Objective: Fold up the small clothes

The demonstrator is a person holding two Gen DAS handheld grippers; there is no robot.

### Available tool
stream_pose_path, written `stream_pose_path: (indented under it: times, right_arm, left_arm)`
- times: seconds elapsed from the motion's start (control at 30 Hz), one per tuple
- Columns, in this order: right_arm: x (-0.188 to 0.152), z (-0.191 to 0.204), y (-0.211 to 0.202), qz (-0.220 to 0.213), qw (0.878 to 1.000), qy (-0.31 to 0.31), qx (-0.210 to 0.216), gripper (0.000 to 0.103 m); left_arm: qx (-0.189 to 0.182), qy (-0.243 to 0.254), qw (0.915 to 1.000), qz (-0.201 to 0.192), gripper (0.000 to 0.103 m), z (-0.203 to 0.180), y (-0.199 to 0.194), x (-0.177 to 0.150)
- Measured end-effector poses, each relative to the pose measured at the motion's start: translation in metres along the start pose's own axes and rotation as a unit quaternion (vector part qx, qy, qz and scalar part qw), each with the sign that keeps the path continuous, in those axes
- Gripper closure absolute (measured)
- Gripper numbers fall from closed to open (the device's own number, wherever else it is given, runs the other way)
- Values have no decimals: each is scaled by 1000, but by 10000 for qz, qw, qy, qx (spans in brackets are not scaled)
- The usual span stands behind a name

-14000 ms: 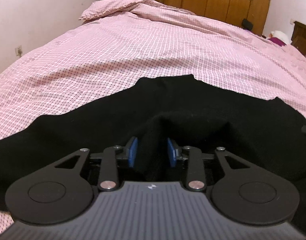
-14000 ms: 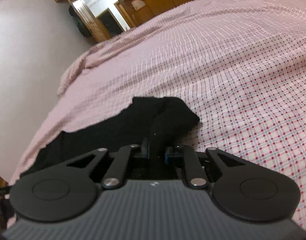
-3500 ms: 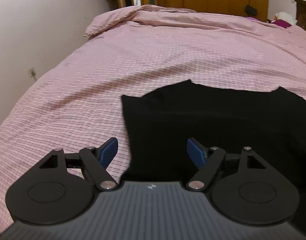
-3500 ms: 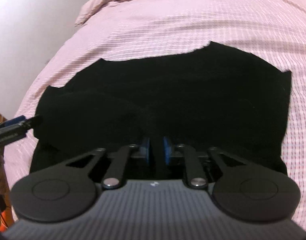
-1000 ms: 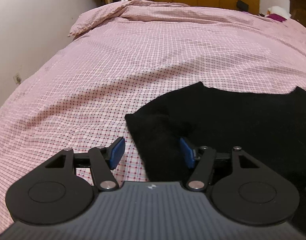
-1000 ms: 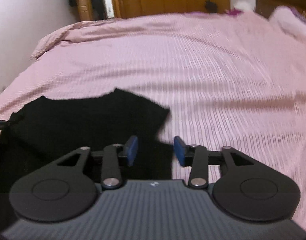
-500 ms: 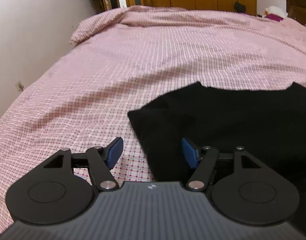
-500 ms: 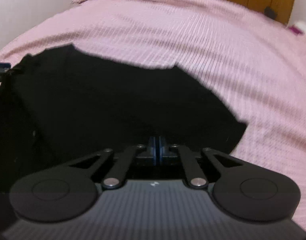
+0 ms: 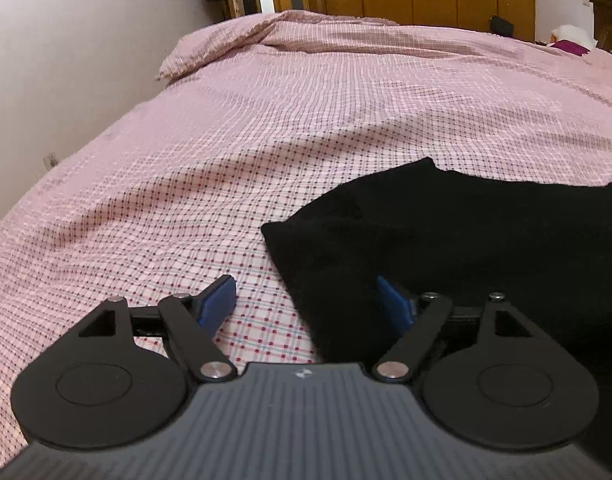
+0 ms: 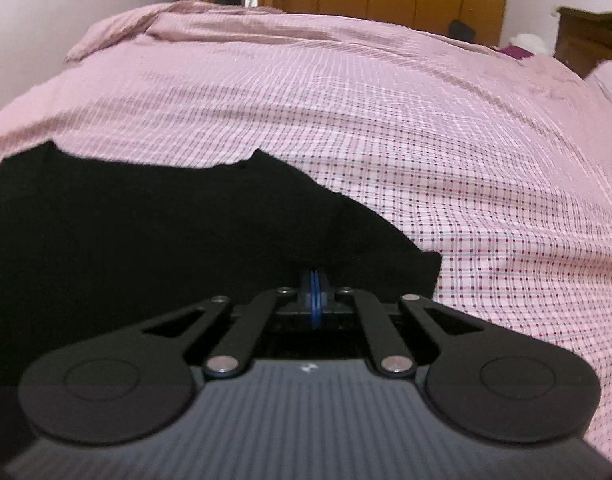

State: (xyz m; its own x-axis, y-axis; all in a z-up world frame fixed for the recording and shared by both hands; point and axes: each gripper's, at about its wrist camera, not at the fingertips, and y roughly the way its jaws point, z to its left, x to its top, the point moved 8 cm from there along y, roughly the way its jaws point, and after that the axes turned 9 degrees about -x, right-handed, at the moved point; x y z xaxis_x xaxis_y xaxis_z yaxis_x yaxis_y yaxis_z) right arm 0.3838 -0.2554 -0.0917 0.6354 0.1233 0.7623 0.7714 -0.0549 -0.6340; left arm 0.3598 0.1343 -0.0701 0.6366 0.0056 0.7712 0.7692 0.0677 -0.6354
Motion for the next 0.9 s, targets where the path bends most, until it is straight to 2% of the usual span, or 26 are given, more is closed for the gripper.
stream_pose_path:
  times: [0.23,0.3,0.37,0.5,0.63,0.8,0.9]
  right_arm:
    - [0,-19,-39,168,9960,844,234,90]
    - [-4,-21,-60,103,9960,855,240,57]
    - [-7,-21,-79,-72,9963,847,158,42]
    - [-15,-22,-113,-112,9944,1039,138,42]
    - [-25,-13,-145,-61,9941,1045,288,42]
    - [-35,-1,-188,11,9936,986,548,42]
    - [-45,3,-213,82,9931,980,633,42]
  left_arm:
    - [-258,68,9995,143,22,-1,-43,3]
    - [-293,80,9993,206,21,-1,-58,0]
    - [-280,135,9991,274,21,-2,-74,-6]
    - [-278,80,9986,434,21,-4,-101,-26]
    - [-389,-69,9975,593,21,-3,-127,-54]
    - [-275,-281,9970,674,21,3,-157,-81]
    - [-391,-452,9959,673,21,2,-174,-93]
